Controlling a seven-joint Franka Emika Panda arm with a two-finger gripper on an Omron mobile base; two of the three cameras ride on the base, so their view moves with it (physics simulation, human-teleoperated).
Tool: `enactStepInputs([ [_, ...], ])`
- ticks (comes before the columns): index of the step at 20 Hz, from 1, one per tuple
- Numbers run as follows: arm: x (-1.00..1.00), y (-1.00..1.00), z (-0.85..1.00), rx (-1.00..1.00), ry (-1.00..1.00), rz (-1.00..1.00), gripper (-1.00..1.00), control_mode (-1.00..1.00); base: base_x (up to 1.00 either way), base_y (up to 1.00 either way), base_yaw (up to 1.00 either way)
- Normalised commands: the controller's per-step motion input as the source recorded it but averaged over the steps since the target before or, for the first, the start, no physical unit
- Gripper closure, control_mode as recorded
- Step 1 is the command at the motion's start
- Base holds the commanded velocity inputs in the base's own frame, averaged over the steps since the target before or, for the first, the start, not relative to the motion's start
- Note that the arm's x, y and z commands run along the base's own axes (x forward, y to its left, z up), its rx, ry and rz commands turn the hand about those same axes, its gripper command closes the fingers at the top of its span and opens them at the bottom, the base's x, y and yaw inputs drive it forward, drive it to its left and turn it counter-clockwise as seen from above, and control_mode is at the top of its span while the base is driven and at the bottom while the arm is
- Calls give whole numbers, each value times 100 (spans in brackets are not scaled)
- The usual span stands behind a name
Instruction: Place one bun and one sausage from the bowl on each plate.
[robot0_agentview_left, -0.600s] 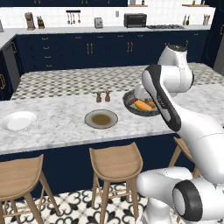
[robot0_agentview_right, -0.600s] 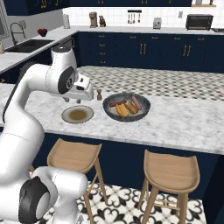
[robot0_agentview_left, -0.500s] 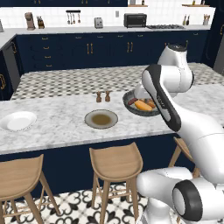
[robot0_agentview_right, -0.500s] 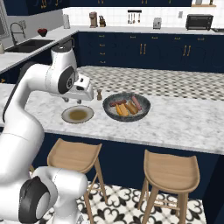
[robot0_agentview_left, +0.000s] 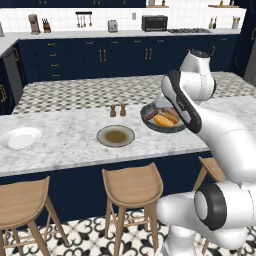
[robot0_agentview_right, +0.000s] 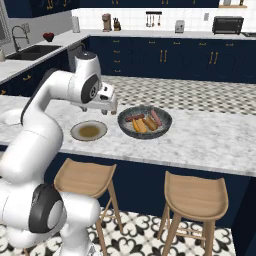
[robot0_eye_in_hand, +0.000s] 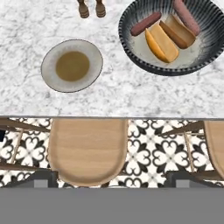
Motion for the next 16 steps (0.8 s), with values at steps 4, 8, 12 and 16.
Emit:
enactStepInputs([
  [4, 70, -47, -15, -1, 10, -4, -100, -100, 0, 0, 0],
  [8, 54, -38, -36, -3, 10, -8, -100, -100, 0, 0, 0],
  [12, 44, -35, -48, -9, 12, -12, -100, -100, 0, 0, 0],
  [16, 60, -34, -43, -5, 13, -6, -100, -100, 0, 0, 0],
])
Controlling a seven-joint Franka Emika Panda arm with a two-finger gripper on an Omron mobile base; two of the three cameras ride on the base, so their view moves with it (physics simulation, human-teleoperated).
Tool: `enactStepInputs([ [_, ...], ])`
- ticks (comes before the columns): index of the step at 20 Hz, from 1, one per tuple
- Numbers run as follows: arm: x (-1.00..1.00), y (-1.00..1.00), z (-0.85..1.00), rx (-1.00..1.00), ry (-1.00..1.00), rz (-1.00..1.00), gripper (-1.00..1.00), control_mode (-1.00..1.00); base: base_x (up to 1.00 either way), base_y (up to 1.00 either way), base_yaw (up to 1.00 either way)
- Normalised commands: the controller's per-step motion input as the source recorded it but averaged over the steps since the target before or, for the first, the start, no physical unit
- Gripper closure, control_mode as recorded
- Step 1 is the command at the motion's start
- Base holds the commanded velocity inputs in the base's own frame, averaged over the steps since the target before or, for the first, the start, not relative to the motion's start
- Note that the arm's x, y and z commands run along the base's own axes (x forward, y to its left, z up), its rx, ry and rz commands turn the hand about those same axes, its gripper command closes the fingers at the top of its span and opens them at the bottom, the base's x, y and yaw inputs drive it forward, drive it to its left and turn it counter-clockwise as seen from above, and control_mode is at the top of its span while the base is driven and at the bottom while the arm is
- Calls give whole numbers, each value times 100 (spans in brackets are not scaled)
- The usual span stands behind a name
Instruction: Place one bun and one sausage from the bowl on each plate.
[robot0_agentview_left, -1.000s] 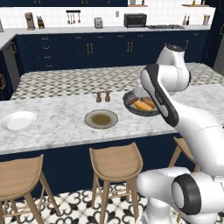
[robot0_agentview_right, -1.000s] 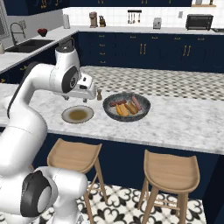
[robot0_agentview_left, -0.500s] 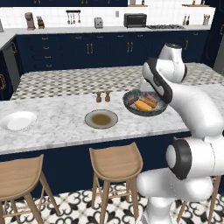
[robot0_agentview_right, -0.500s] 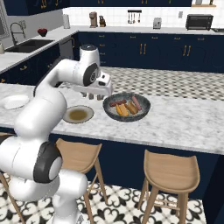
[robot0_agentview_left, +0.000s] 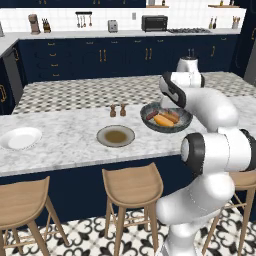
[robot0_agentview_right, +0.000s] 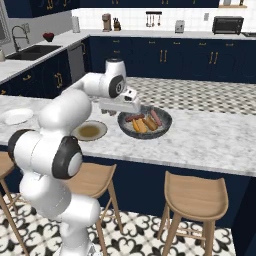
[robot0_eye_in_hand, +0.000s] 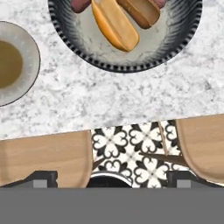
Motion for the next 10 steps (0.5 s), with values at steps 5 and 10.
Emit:
enactStepInputs([
  [5, 72, -24, -29, 0, 18, 0, -100, -100, 0, 0, 0],
  [10, 30, -4, -20, 0, 8, 0, -100, -100, 0, 0, 0],
])
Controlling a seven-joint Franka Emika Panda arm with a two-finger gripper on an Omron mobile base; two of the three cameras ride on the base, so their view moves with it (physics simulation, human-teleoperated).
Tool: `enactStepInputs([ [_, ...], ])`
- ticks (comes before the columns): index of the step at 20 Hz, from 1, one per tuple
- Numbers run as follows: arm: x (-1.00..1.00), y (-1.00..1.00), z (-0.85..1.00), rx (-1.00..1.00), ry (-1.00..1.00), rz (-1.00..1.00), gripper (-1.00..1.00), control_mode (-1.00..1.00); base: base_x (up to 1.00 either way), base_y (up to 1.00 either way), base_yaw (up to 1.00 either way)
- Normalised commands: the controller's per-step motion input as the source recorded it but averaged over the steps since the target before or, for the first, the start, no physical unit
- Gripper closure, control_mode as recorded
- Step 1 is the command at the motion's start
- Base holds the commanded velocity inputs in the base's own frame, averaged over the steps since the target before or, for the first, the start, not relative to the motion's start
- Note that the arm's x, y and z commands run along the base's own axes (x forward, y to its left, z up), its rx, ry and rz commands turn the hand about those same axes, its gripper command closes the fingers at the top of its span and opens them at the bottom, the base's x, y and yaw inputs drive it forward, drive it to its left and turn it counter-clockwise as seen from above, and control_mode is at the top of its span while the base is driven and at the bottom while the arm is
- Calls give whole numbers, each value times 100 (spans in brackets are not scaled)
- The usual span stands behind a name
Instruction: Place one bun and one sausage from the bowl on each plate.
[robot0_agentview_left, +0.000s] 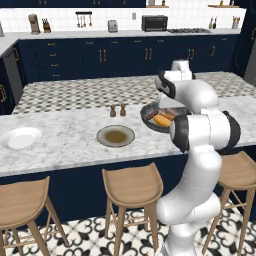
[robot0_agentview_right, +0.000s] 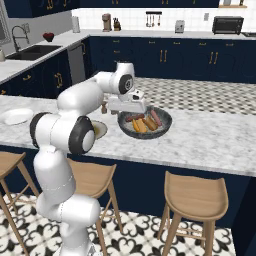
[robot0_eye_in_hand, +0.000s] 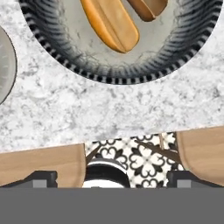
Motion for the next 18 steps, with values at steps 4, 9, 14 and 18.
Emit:
enactStepInputs([
  [4, 10, 11, -27, 0, 0, 0, -100, -100, 0, 0, 0],
  [9, 23, 4, -47, -1, 0, 0, -100, -100, 0, 0, 0],
  [14, 3, 1, -49, 0, -16, 1, -100, -100, 0, 0, 0],
  [18, 1, 0, -35, 0, -30, 4, -100, -100, 0, 0, 0],
])
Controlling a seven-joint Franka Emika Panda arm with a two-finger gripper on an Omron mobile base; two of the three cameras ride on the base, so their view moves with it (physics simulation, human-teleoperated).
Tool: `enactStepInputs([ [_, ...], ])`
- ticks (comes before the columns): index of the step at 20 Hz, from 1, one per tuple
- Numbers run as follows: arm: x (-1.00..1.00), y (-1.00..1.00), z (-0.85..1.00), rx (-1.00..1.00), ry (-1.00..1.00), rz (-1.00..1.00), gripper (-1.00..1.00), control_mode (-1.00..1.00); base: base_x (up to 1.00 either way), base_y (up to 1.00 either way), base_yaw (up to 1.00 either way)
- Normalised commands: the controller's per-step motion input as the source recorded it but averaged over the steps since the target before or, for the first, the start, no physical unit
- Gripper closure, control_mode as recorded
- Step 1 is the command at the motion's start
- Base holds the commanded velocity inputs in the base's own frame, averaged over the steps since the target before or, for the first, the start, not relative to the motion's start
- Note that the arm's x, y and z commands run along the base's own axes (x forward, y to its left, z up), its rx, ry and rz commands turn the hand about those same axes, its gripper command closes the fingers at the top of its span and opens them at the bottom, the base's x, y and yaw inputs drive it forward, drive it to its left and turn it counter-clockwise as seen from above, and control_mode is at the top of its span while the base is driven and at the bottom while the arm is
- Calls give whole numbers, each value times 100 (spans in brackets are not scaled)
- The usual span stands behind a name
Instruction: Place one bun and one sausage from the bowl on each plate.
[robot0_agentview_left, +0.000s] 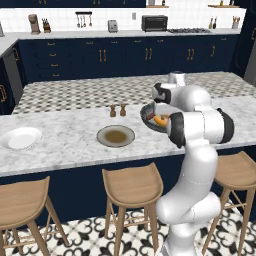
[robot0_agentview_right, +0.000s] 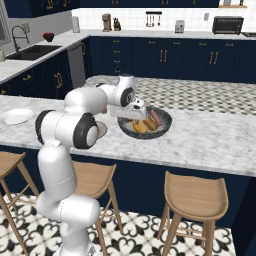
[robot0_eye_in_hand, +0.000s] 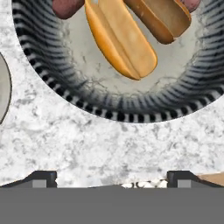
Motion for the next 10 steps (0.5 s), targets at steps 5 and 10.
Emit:
enactStepInputs([
  [5, 2, 1, -18, -12, -10, 9, -100, -100, 0, 0, 0],
  [10, 24, 0, 0, -2, 3, 0, -100, -100, 0, 0, 0],
])
